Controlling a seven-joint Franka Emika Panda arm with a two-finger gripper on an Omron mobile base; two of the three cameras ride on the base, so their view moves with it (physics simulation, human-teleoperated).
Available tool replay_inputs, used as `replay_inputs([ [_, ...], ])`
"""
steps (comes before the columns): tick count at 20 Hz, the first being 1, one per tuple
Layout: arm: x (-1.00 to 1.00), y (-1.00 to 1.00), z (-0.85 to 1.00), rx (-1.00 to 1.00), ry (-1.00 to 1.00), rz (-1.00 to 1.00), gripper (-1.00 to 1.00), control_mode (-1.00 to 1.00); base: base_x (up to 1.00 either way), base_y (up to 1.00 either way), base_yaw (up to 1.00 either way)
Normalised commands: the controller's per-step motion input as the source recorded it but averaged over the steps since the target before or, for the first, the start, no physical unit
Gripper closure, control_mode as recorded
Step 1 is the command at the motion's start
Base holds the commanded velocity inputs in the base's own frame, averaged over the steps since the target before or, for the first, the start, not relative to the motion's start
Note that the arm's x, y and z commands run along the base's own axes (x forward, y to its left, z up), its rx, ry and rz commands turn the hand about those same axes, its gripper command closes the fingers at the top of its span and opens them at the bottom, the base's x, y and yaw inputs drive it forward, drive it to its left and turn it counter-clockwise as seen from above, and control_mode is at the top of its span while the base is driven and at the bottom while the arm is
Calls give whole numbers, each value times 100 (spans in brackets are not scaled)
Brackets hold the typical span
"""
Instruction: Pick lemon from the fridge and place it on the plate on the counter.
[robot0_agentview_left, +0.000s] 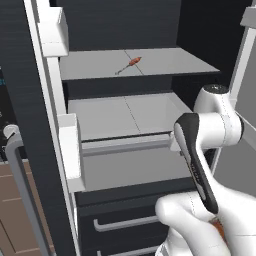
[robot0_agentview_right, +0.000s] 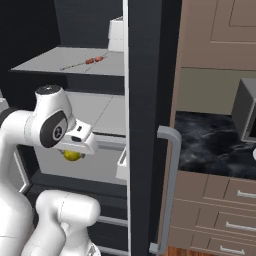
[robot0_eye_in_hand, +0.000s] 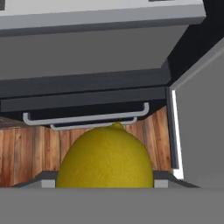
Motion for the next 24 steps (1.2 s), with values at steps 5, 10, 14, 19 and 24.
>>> replay_inputs([
  [5, -9, 0, 4, -4, -4, 0, 100, -100, 0, 0, 0],
  [10, 0, 1, 0, 0, 4, 2, 100, -100, 0, 0, 0],
  [14, 0, 0, 0, 0, 0, 0, 100, -100, 0, 0, 0],
  [19, 0, 0, 0, 0, 0, 0, 100, -100, 0, 0, 0],
  [24, 0, 0, 0, 0, 0, 0, 100, 100, -42, 0, 0],
])
